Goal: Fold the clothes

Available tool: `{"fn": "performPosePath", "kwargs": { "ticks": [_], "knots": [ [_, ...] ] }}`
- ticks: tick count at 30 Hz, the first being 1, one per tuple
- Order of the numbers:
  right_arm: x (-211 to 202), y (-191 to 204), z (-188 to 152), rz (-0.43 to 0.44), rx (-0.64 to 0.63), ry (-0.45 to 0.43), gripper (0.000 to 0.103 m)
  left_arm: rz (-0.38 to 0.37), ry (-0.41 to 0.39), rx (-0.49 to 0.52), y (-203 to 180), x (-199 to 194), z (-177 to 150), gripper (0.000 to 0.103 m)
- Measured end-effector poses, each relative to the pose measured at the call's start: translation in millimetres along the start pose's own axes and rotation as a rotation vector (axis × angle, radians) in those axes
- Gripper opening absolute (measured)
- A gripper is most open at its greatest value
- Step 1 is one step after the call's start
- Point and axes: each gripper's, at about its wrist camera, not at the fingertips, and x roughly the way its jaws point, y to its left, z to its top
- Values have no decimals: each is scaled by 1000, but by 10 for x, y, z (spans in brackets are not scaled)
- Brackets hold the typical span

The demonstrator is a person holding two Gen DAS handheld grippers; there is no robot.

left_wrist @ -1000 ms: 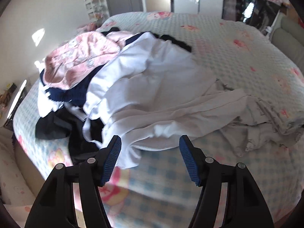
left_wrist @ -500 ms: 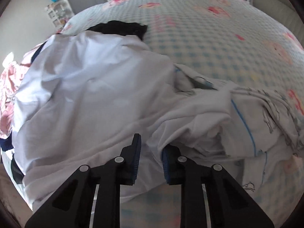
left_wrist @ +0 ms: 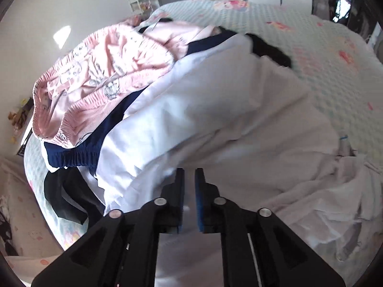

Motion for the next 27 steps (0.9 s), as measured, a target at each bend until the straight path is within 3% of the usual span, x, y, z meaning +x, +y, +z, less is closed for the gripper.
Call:
{"fn": "performPosePath", "kwargs": {
  "ticks": [2, 5, 8, 9, 12, 13, 17, 27],
  "knots": [
    [-23, -31, 12, 2, 6, -3, 14, -121, -21, 48, -296, -150, -60, 59],
    [-59, -78, 29, 5, 15, -7, 17, -249, -28, 165, -860, -244, -167, 59],
    [-63, -88, 31, 11, 14, -4, 43, -285, 25, 277, -1337, -89, -316, 59],
    [-15, -32, 5, 17, -4, 10, 52, -265, 53, 306, -1453, 3, -355, 59],
    [131, 137, -73, 36, -57, 52, 54, -86, 112, 346, -1464, 289, -496, 58],
    [180, 193, -99, 42, -74, 66, 54, -65, 123, 339, -1383, 359, -501, 57],
    [368, 337, -169, 61, -121, 116, 57, -22, 142, 315, -1031, 499, -376, 38],
    [579, 387, -134, 28, -120, 151, 57, -24, 133, 253, -455, 476, -13, 38]
  ]
}}
